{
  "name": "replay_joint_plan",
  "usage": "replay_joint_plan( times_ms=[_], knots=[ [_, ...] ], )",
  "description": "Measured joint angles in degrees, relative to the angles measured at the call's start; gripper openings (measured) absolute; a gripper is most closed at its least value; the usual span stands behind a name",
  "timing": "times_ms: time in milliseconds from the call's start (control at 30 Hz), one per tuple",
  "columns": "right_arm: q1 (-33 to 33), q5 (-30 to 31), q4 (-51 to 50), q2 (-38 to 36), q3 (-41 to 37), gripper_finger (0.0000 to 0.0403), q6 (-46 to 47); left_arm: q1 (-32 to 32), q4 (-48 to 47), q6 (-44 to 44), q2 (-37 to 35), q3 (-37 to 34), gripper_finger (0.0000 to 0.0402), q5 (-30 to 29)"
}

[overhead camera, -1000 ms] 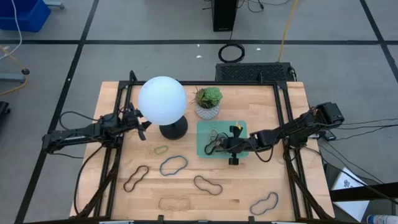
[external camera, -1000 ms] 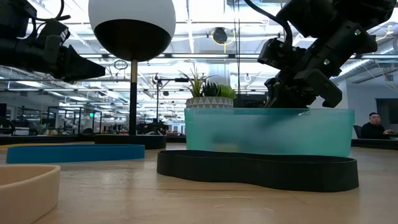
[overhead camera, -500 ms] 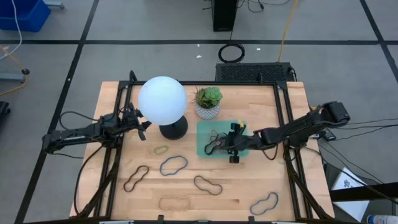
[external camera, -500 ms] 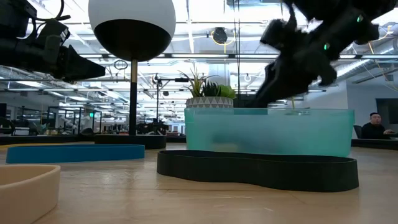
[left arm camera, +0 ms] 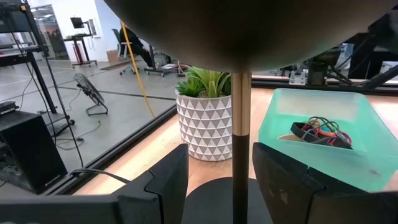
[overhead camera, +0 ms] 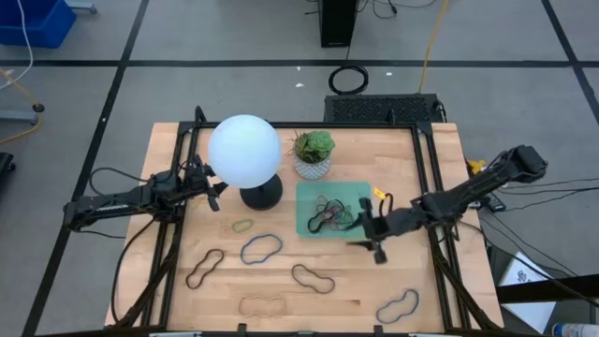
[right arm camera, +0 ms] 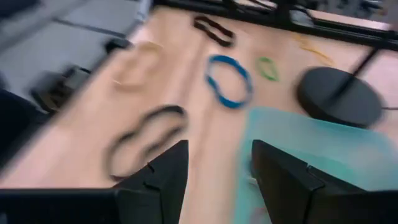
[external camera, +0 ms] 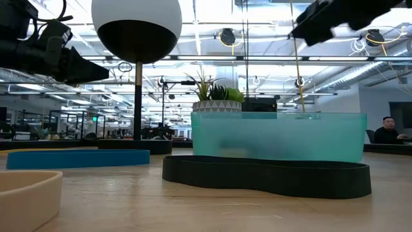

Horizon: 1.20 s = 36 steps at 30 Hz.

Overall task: Pick and place rubber bands into bin
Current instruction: Put the bottom blue rubber band into the blue bin

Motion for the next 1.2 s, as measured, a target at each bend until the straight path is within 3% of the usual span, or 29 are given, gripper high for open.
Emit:
replay_joint_plan(
  times_ms=[300,567,733,933,1200],
  knots=[
    [7.9,0.0,6.5,-0.2,0.0,0.0169,9.3,0.0,0.2,-0.9,0.0,0.0,0.0186,0.0],
    [13.1,-3.1,2.6,0.3,0.0,0.0169,-5.4,0.0,0.3,-1.2,0.0,0.0,0.0186,0.0],
    [18.3,1.8,1.7,3.1,0.0,0.0169,-5.9,0.0,0.3,-1.2,0.0,0.0,0.0186,0.0],
    [23.3,1.7,-2.1,6.4,0.1,0.0169,-5.4,0.0,0.3,-1.3,0.0,0.0,0.0186,0.0],
    [27.4,1.5,-17.9,12.6,7.3,0.0169,7.5,0.0,0.3,-1.3,0.0,0.0,0.0186,0.0]
  ],
)
